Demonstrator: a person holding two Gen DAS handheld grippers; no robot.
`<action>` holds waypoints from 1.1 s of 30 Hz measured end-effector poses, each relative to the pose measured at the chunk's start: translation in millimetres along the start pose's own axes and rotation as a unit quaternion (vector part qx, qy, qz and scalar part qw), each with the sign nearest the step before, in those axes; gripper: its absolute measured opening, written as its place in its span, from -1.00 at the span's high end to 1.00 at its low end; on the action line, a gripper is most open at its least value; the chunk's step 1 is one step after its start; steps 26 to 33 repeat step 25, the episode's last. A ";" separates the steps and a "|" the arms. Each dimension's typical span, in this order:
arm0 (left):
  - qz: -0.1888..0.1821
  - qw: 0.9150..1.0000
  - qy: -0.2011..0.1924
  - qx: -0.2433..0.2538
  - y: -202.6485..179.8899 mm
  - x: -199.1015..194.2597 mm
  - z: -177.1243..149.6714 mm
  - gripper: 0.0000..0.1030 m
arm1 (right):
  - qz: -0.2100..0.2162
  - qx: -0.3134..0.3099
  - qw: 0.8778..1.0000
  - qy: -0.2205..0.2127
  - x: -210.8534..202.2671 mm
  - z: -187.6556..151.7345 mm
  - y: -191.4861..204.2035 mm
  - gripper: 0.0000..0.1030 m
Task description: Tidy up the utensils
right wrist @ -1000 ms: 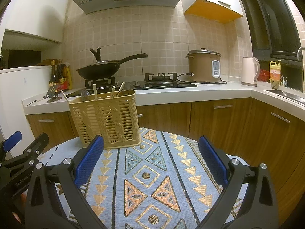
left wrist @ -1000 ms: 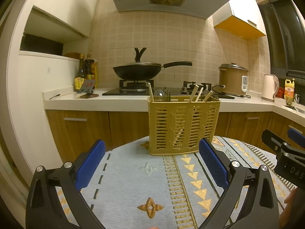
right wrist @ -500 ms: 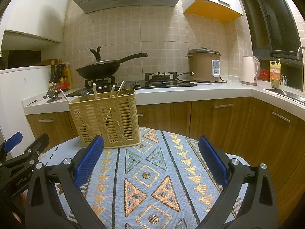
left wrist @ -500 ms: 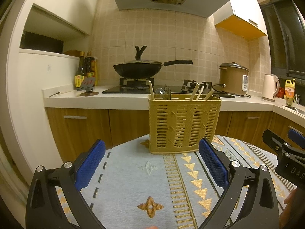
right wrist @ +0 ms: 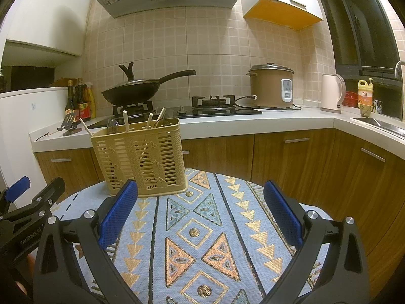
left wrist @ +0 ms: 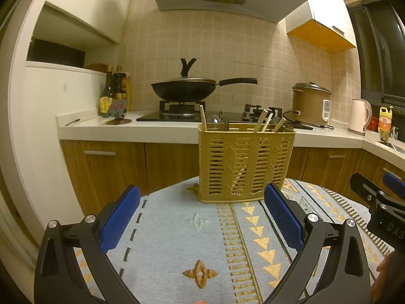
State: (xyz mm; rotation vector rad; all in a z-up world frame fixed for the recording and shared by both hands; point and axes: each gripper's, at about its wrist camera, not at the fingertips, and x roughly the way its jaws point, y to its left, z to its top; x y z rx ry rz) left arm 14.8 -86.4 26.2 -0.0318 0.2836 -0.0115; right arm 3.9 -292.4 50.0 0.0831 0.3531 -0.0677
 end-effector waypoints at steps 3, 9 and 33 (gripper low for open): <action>0.000 1.000 0.002 -0.002 1.4 0.7 0.0 -0.85 | 0.000 0.000 1.000 0.000 0.2 0.1 0.1 -0.85; -0.001 1.000 0.006 -0.010 6.5 3.0 0.5 -0.85 | 0.000 0.000 1.000 0.000 0.1 -0.1 0.4 -0.85; -0.008 0.999 0.012 -0.031 15.0 6.3 0.5 -0.85 | -0.001 0.003 1.000 0.000 0.1 0.9 -0.4 -0.85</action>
